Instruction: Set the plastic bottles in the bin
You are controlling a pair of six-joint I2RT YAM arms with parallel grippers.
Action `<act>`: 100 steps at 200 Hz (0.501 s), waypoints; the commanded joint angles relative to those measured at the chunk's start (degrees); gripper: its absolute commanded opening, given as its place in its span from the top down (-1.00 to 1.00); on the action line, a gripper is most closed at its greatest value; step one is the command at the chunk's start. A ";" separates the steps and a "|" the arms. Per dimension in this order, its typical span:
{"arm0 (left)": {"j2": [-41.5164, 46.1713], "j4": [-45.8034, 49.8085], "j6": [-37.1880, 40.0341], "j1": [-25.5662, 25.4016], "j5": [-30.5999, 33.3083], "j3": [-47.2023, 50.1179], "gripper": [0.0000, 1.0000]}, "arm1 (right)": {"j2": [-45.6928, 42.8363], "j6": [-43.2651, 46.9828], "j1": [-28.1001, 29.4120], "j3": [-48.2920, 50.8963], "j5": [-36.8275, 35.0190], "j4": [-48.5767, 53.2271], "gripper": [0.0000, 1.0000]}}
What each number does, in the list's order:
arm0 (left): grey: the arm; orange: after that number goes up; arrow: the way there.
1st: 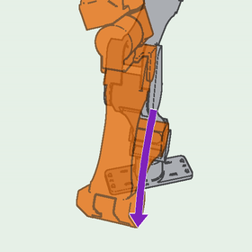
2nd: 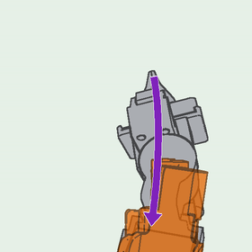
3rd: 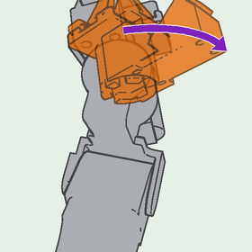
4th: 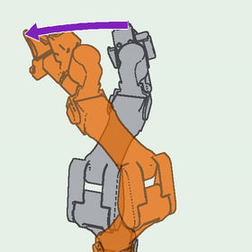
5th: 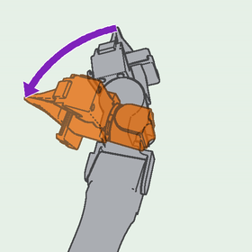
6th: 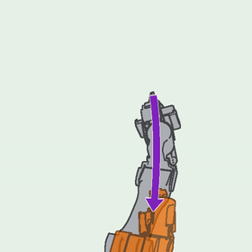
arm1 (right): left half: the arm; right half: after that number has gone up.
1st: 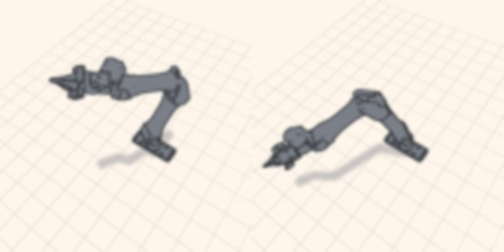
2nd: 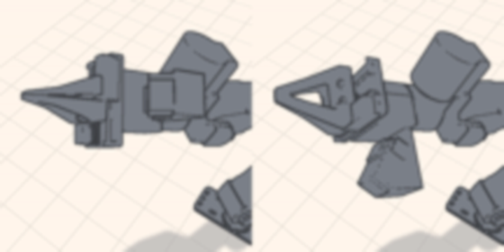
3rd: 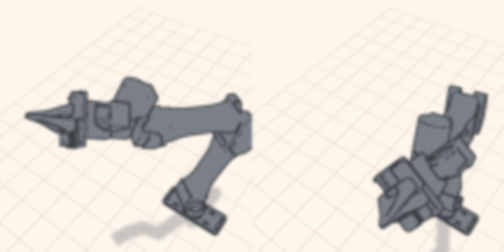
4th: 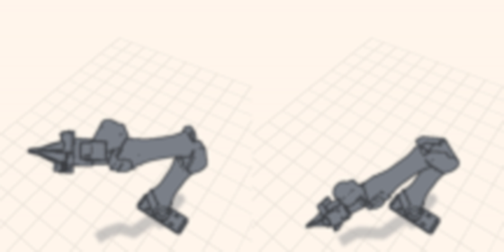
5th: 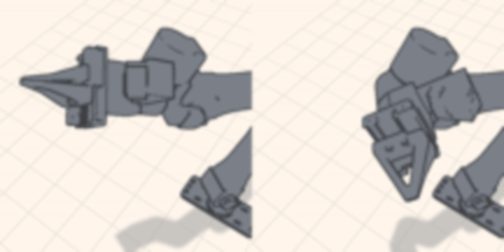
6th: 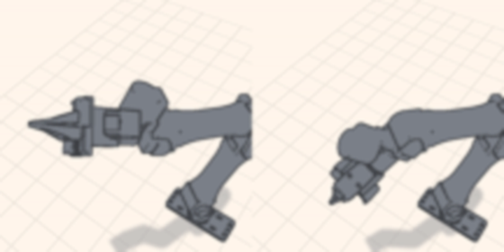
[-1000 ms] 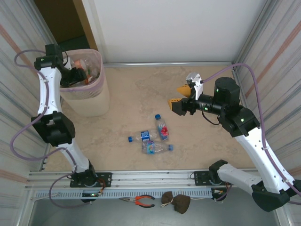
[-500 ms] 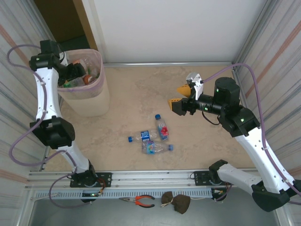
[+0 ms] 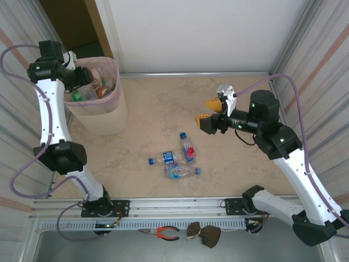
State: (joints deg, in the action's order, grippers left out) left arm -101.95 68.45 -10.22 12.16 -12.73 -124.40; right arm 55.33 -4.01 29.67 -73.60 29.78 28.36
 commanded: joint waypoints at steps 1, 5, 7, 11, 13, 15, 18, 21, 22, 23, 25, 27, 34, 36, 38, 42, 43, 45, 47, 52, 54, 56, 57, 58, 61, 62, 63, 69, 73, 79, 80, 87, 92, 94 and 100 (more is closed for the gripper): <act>-1.87 -2.79 1.33 0.05 -7.19 -0.01 0.14 | -1.02 -0.10 0.56 0.04 0.12 -1.48 -0.50; -2.16 -2.94 1.53 0.05 -7.81 0.19 0.17 | -1.01 -0.17 0.56 0.12 0.14 -1.50 -0.50; -2.28 -3.03 1.63 -0.01 -8.03 0.38 0.18 | -1.12 -0.20 0.56 0.08 0.13 -1.54 -0.50; -2.43 -3.04 1.69 0.05 -8.24 0.58 0.20 | -1.11 -0.19 0.55 0.12 0.07 -1.49 -0.50; -2.59 -3.05 1.72 0.01 -8.22 0.76 0.22 | -1.10 -0.16 0.56 0.13 0.07 -1.47 -0.50; -2.71 -3.05 1.83 0.00 -8.20 0.88 0.22 | -1.15 -0.15 0.56 0.13 0.05 -1.51 -0.50; -2.85 -2.98 1.89 0.04 -7.96 1.12 0.23 | -1.20 -0.17 0.56 0.13 0.01 -1.45 -0.50; -2.92 -2.97 1.95 -0.01 -7.70 1.42 0.23 | -1.21 -0.18 0.56 0.19 -0.05 -1.41 -0.50; -2.91 -2.97 1.95 0.02 -7.63 1.52 0.24 | -1.20 -0.15 0.56 0.20 -0.02 -1.44 -0.50; -2.99 -3.01 1.95 0.04 -7.51 1.61 0.24 | -1.20 -0.18 0.56 0.21 0.00 -1.41 -0.50; -3.03 -3.04 1.98 0.09 -7.27 1.86 0.24 | -1.19 -0.20 0.54 0.26 -0.01 -1.45 -0.50; -3.04 -3.05 2.05 0.04 -7.01 2.16 0.24 | -1.19 -0.21 0.56 0.27 0.01 -1.42 -0.50; -3.21 -3.05 2.10 0.14 -5.93 3.03 0.25 | -1.19 -0.19 0.56 0.38 -0.07 -1.41 -0.50; -3.22 -3.05 2.10 0.07 -5.62 3.27 0.25 | -1.19 -0.20 0.56 0.32 -0.07 -1.39 -0.50; -3.25 -3.05 2.15 0.06 -5.28 3.63 0.25 | -1.21 -0.19 0.56 0.37 -0.07 -1.42 -0.50; -3.22 -3.05 2.11 0.19 -4.75 4.13 0.25 | -1.19 -0.20 0.56 0.39 -0.07 -1.39 -0.50; -3.28 -3.01 2.12 0.17 -4.54 4.28 0.25 | -1.19 -0.20 0.56 0.43 -0.07 -1.43 -0.50; -3.26 -3.00 2.13 0.15 -4.43 4.63 0.25 | -1.12 -0.14 0.56 0.40 -0.05 -1.37 -0.50; -3.32 -2.95 2.13 0.27 -4.28 4.92 0.25 | -1.11 -0.15 0.54 0.39 -0.07 -1.40 -0.50; -3.30 -2.87 2.22 0.30 -3.65 5.53 0.25 | -1.11 -0.26 0.58 0.42 0.00 -1.37 -0.50; -3.35 -2.88 2.22 0.33 -3.47 5.83 0.25 | -1.10 -0.27 0.57 0.49 -0.03 -1.33 -0.50; -3.39 -2.88 2.22 0.39 -3.34 6.07 0.25 | -1.12 -0.29 0.56 0.41 0.05 -1.30 -0.50; -3.41 -2.88 2.26 0.44 -3.26 6.22 0.25 | -1.11 -0.29 0.56 0.45 0.07 -1.34 -0.50; -3.42 -2.88 2.29 0.42 -3.13 6.33 0.25 | -1.11 -0.29 0.56 0.51 0.09 -1.36 -0.50; -3.46 -2.81 2.28 0.42 -2.97 6.64 0.25 | -1.10 -0.34 0.56 0.48 0.09 -1.45 -0.50; -3.45 -2.80 2.30 0.41 -2.94 6.77 0.25 | -1.06 -0.36 0.56 0.52 0.05 -1.41 -0.50; -3.44 -2.75 2.30 0.45 -2.84 6.92 0.25 | -1.08 -0.37 0.56 0.55 0.08 -1.40 -0.50; -3.56 -2.55 2.30 0.51 -2.66 7.36 0.25 | -1.07 -0.45 0.56 0.61 -0.03 -1.47 -0.50; -3.67 -2.53 2.31 0.57 -2.48 7.62 0.26 | -1.03 -0.47 0.56 0.66 0.01 -1.63 -0.50; -3.53 -2.53 2.32 0.57 -2.32 7.96 0.25 | -1.01 -0.59 0.57 0.59 0.08 -1.64 -0.50; -3.57 -2.53 2.36 0.53 -2.31 7.99 0.25 | -1.01 -0.62 0.56 0.54 0.09 -1.64 -0.50; -3.51 -2.53 2.40 0.54 -2.38 8.20 0.26 | -0.93 -0.70 0.56 0.61 0.26 -1.68 -0.50; -3.31 -2.44 2.43 0.55 -2.30 8.21 0.26 | -0.84 -0.69 0.57 0.53 0.26 -1.71 -0.50; -3.27 -2.46 2.40 0.51 -2.34 8.23 0.26 | -0.84 -0.72 0.57 0.45 0.25 -1.72 -0.50; -2.90 -2.59 2.34 0.58 -2.54 8.08 0.26 | -0.76 -0.67 0.61 0.33 0.27 -1.64 -0.50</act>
State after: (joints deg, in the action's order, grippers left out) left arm -104.71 64.14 -8.95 12.16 -16.93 -117.75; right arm 55.09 -4.03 29.67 -73.58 29.78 28.36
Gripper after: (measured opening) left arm 0.373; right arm 0.751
